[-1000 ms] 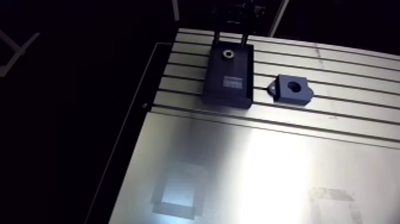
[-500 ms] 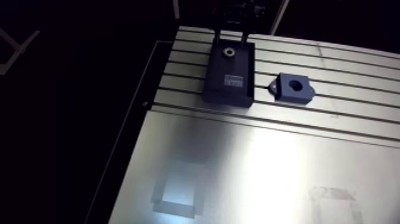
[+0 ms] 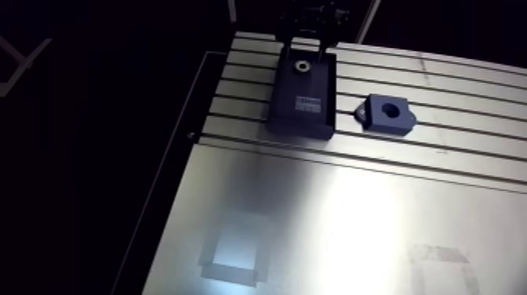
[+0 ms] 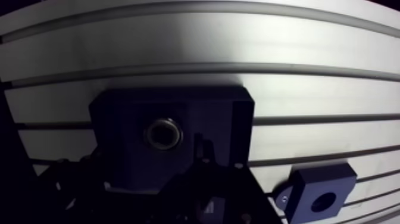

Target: Pick up the bearing and press it into the housing until flush.

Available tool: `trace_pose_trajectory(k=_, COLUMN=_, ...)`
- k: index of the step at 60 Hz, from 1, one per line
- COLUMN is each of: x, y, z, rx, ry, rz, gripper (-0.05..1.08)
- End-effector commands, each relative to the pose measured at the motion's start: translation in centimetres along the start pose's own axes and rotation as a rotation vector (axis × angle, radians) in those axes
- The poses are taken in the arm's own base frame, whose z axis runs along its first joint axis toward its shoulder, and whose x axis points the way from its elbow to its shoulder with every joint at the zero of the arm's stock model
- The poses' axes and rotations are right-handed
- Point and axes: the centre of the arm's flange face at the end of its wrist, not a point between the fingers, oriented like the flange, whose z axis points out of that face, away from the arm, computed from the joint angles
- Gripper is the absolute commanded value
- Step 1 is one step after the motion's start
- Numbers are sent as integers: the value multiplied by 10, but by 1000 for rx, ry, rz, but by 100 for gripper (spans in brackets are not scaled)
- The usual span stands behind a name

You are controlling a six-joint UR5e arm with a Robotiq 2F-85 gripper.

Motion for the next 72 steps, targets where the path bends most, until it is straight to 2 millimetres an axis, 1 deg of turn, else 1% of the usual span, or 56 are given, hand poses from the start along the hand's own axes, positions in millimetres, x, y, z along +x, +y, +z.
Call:
trace_pose_trajectory(k=1, x=-1, y=0, z=3, rx=-1, ry=-5, rz=0, gripper=30)
trace_pose_trajectory(k=31, x=0, y=0, z=13, rx=-5, ry=-19, rz=0, gripper=32)
trace_pose_trajectory(k=37, x=2, y=0, z=11, rx=-3, ry=1, rz=-1, gripper=35)
trace_pose_trajectory(k=72, x=2, y=0, z=12, rx=-6, ry=6, rz=-1, gripper=35)
